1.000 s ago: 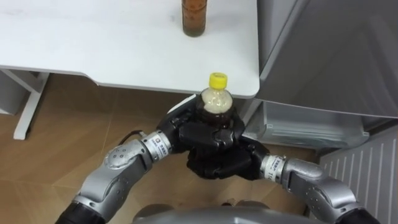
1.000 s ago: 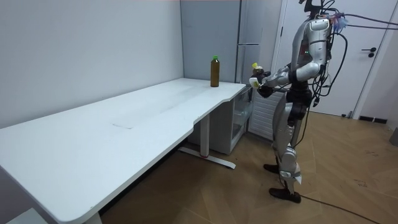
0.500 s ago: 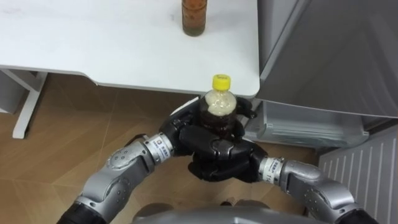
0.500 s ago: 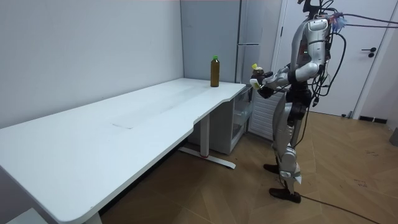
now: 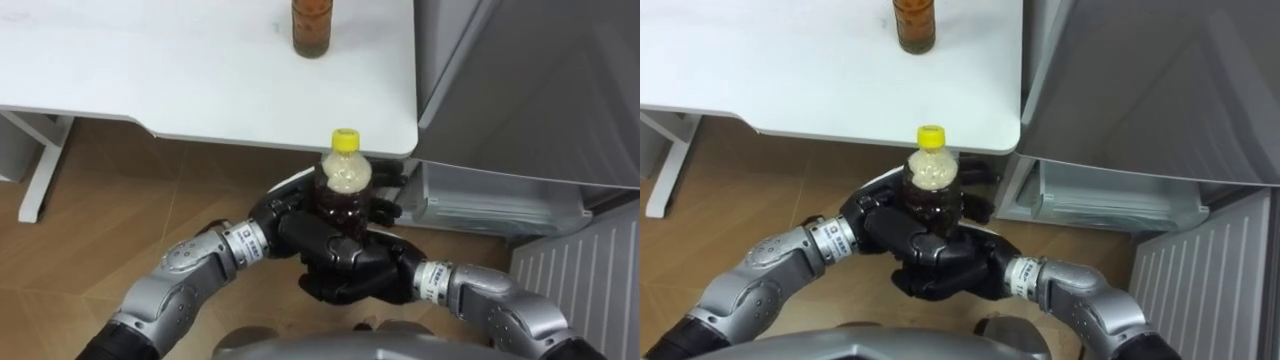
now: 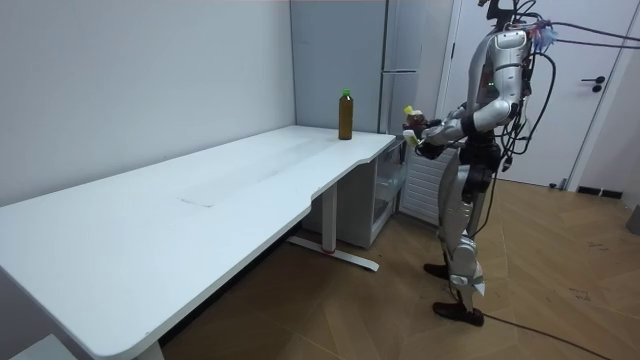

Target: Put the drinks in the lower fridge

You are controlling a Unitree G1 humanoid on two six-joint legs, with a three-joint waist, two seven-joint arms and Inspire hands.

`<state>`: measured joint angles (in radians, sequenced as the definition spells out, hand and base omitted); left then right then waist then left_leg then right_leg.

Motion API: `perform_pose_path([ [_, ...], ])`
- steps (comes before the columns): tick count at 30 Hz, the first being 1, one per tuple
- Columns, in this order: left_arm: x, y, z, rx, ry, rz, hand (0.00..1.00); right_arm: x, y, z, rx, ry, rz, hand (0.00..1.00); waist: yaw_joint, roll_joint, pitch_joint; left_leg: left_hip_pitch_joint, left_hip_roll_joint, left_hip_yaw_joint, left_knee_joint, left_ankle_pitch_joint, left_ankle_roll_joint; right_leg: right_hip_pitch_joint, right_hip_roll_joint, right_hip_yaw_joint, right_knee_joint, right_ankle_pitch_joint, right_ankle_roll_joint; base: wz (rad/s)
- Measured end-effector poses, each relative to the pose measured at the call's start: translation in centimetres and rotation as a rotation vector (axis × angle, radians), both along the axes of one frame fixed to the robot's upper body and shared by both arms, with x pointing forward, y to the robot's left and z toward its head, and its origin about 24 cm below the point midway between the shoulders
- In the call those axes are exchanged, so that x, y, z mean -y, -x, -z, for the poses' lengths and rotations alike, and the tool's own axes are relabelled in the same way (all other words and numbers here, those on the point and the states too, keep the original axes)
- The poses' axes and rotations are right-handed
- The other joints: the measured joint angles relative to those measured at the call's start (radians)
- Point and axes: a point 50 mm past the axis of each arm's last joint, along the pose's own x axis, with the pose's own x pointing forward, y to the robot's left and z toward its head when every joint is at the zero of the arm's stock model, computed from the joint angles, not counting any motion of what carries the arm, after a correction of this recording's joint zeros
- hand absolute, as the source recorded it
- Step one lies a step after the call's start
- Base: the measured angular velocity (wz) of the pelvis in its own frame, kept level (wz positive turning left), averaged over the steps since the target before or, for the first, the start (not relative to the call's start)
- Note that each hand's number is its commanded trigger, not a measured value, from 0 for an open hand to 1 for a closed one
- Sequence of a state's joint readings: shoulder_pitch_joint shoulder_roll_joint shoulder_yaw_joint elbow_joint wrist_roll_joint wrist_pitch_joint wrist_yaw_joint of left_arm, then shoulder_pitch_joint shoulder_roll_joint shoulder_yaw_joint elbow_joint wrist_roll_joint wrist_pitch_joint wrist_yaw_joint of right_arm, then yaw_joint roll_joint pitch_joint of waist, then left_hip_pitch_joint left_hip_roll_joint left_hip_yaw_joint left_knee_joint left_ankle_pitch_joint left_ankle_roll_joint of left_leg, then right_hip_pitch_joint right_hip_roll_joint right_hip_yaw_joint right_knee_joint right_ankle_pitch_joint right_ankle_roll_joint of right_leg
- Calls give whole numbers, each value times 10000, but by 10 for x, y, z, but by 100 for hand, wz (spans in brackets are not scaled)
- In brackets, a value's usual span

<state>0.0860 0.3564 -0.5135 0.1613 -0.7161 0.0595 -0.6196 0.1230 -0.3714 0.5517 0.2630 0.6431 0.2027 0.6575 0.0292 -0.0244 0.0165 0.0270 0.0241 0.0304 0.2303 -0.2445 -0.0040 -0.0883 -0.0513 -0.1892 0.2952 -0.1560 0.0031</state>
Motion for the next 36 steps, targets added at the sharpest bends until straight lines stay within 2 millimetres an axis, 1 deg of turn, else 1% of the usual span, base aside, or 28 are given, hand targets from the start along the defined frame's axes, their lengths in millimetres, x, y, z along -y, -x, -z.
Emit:
perform_pose_path([
  [3,-1,0,3,-115,-9,150,0,0,2,1,-187,-7,-63,100,-10,77,7,-12,0,0,7,-1,1,-1,5,0,6,0,0,0],
  [8,-4,3,10,-417,12,378,0,2,7,3,-595,-6,-268,100,-96,175,-34,25,2,36,-9,-2,3,-3,8,4,18,0,0,-1],
  [12,-10,6,23,-987,-201,489,0,8,14,8,-1064,173,-263,100,-96,170,-42,128,6,129,-83,0,4,27,7,8,45,1,-1,-6],
  [15,-22,14,39,-1927,-855,396,0,14,15,8,-1351,99,-24,100,-107,170,-43,157,5,253,-106,-2,10,-35,1,84,125,-2,-1,-11],
  [16,-29,20,47,-2491,-1224,433,0,17,12,6,-1416,-142,319,100,-245,161,-46,143,5,261,-106,-11,23,-52,5,100,133,-3,-1,0],
  [17,-32,23,50,-2813,-1250,374,0,20,10,5,-1465,-239,599,100,-287,142,-58,80,3,261,-98,-18,30,-103,5,115,145,-3,-1,0],
  [19,-30,21,48,-2724,-1089,454,0,23,12,8,-1674,-201,763,100,-261,94,-88,15,1,261,-78,-17,31,-170,5,125,160,-2,-2,0],
  [21,-30,22,50,-2836,-1063,540,0,26,13,11,-1783,-98,881,100,-259,96,-99,54,1,279,-59,-15,31,-169,10,165,179,-2,-2,-3],
  [24,-32,27,56,-3265,-1053,578,0,29,15,17,-2046,110,1121,100,-247,97,-92,103,3,383,-66,-14,32,-168,21,250,197,-3,-1,-9],
  [28,-42,35,68,-4101,-1312,419,0,34,19,23,-2349,443,1339,100,-239,51,-61,140,1,481,-108,-15,32,-179,37,343,192,-5,2,-6],
  [33,-52,37,73,-4448,-1485,199,0,37,20,26,-2620,545,1527,100,-231,-9,-26,134,13,481,-173,-15,32,-179,72,376,141,-5,3,0],
  [36,-63,39,77,-4628,-1957,-7,0,45,21,30,-2939,558,2114,100,-235,-32,-27,122,23,479,-171,-15,32,-182,84,374,103,-4,3,0],
])
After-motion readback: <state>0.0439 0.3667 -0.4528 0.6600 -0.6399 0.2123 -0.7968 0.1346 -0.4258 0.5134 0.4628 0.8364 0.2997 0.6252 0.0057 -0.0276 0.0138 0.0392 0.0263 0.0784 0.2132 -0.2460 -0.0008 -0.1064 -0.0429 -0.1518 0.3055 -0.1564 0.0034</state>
